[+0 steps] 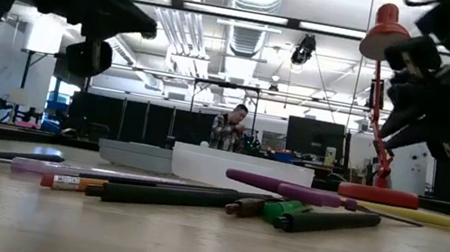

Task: Pick & place school supplies into a supply box
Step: Put the purple scissors into the gray supply box

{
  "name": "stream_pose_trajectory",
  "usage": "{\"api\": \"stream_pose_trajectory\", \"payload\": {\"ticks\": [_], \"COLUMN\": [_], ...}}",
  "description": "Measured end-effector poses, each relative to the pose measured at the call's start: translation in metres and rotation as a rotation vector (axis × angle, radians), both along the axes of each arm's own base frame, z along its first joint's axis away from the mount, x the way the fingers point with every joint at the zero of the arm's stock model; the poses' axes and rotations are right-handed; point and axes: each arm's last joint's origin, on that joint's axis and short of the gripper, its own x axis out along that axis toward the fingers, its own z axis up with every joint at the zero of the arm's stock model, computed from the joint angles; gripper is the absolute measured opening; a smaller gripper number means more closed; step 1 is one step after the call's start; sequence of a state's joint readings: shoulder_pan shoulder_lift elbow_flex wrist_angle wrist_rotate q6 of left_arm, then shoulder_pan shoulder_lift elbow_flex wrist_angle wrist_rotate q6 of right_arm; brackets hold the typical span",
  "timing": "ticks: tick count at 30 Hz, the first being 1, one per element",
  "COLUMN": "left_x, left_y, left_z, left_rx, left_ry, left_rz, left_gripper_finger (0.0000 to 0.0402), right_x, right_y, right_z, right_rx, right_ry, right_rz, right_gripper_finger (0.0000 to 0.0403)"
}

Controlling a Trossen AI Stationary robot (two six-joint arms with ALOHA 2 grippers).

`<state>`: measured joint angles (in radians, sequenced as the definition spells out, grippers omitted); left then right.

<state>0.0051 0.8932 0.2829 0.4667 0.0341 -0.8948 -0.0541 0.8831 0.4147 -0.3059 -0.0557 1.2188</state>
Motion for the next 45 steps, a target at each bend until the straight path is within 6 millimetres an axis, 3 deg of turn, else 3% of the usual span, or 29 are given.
{"api": "stream_pose_trajectory", "payload": {"ticks": [4, 11, 16, 26, 31, 35, 45], "left_x": [-0.001, -0.002, -0.002, -0.002, -0.003, -0.005, -0.005], "left_y": [0.0, 0.0, -0.001, -0.001, -0.001, -0.001, -0.001], "left_z": [-0.005, -0.009, -0.009, -0.009, -0.013, -0.018, -0.02], "left_rx": [-0.004, -0.053, -0.044, -0.043, -0.043, -0.043, -0.043], "left_ry": [0.051, 0.096, 0.095, 0.098, 0.141, 0.189, 0.212], "left_rz": [0.001, 0.0, -0.009, -0.01, -0.011, -0.01, -0.01], "left_gripper_finger": [0.0015, 0.0083, 0.0094, 0.0095, 0.0095, 0.0095, 0.0095], "right_x": [0.021, 0.062, 0.096, 0.163, 0.173, 0.179, 0.185], "right_y": [0.004, 0.021, 0.043, 0.083, 0.105, 0.113, 0.115], "right_z": [0.02, 0.044, 0.036, 0.013, -0.003, -0.01, -0.027], "right_rx": [-0.092, -0.326, -0.498, -0.673, -0.701, -0.771, -0.795], "right_ry": [0.054, 0.112, 0.139, 0.14, 0.165, 0.228, 0.278], "right_rz": [0.162, 0.521, 0.854, 1.22, 1.313, 1.271, 1.311], "right_gripper_finger": [0.0075, 0.0136, 0.0159, 0.0143, 0.0122, 0.0119, 0.0178]}}
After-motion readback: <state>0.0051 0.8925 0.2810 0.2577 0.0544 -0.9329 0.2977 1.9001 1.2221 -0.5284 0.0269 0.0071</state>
